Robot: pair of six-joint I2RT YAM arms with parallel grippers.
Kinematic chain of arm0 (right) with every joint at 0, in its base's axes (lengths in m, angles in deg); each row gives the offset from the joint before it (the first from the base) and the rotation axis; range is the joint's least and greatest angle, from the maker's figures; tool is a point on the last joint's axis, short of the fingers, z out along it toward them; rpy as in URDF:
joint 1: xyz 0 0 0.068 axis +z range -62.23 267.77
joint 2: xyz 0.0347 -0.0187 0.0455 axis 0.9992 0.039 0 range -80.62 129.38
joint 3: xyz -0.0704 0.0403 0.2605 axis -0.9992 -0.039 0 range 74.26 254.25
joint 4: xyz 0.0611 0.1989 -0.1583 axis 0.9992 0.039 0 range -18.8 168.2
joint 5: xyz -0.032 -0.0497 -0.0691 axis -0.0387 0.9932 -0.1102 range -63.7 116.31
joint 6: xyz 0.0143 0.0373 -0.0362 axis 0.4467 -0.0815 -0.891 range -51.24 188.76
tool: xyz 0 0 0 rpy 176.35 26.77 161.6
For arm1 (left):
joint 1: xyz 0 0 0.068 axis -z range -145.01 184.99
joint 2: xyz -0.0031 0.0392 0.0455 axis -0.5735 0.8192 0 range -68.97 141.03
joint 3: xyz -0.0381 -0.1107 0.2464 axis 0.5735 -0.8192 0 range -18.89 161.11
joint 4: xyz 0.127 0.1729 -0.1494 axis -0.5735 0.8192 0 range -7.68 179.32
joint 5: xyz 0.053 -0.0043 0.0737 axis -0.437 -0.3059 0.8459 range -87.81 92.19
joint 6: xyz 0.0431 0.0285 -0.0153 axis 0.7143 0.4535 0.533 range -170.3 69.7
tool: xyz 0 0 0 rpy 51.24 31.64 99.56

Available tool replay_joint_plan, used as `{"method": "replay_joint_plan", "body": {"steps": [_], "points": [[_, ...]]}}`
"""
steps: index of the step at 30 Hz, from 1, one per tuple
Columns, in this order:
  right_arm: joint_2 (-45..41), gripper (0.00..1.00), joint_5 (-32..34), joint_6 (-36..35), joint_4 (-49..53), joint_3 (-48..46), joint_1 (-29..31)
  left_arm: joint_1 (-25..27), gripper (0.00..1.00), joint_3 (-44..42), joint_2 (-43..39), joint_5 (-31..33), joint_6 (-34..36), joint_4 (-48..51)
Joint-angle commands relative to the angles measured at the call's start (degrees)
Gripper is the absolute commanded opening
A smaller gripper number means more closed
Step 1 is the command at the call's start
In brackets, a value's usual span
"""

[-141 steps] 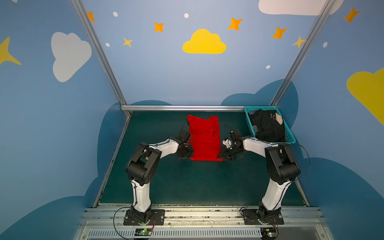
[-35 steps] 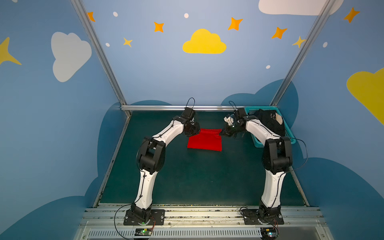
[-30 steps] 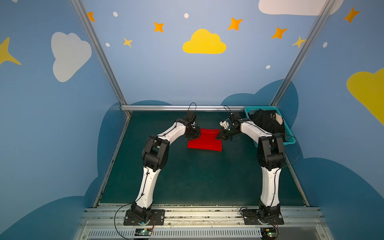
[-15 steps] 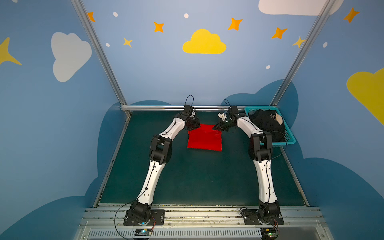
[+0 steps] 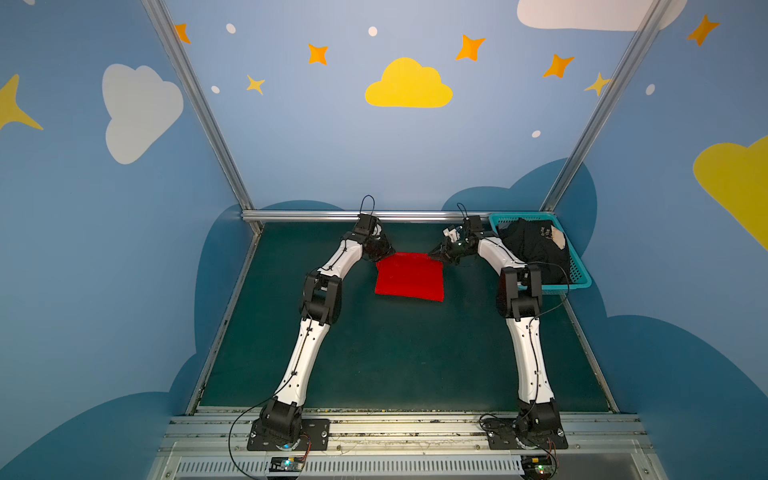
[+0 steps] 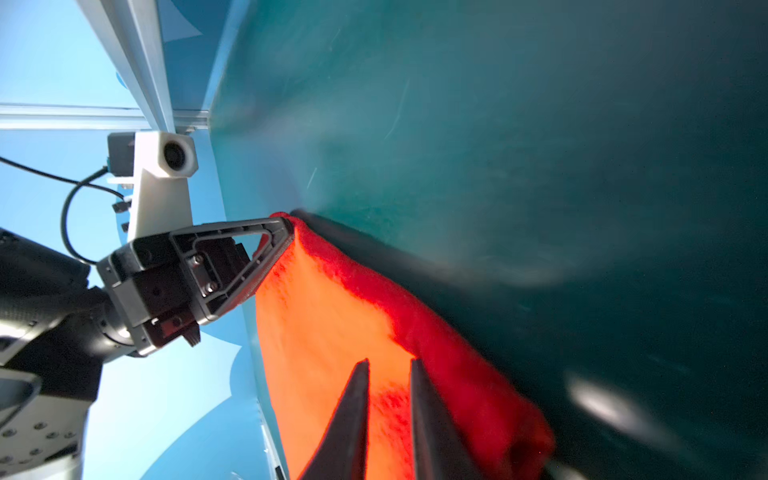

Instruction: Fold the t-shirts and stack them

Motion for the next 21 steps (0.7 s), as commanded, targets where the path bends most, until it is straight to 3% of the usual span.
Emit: {"method": "replay_joint_plan", "body": {"steps": [1, 3, 5, 8, 11, 16, 21], "points": [[-7.1, 0.30, 0.0, -2.3, 2.6, 0.2, -0.7, -0.5, 0.10, 0.3, -6.4, 0.4, 1.4, 0.0], [-10.7, 0.37, 1.0, -3.9, 3.5, -2.0, -0.9, -0.6, 0.17, -1.1, -9.6, 1.0, 2.9, 0.6], [-15.1, 0.48, 2.7, -5.7, 4.2, -5.9, -1.1, -0.7, 0.30, -3.7, -13.7, 2.4, 5.2, 1.6], [-21.6, 0.56, 6.0, -8.0, 4.1, -13.0, -1.3, -0.8, 0.56, -8.4, -19.4, 5.5, 9.1, 4.6], [-26.9, 0.61, 10.1, -9.8, 4.4, -20.2, -1.6, -0.9, 0.70, -14.4, -24.1, 9.2, 12.7, 7.8], [-31.2, 0.65, 12.6, -10.8, 3.3, -30.0, -1.9, -1.0, 0.80, -26.2, -29.0, 12.6, 16.7, 8.9], [-31.1, 0.70, 12.7, -10.5, 1.4, -36.4, -1.8, -1.1, 0.89, -33.5, -28.8, 12.4, 16.6, 8.2]]}}
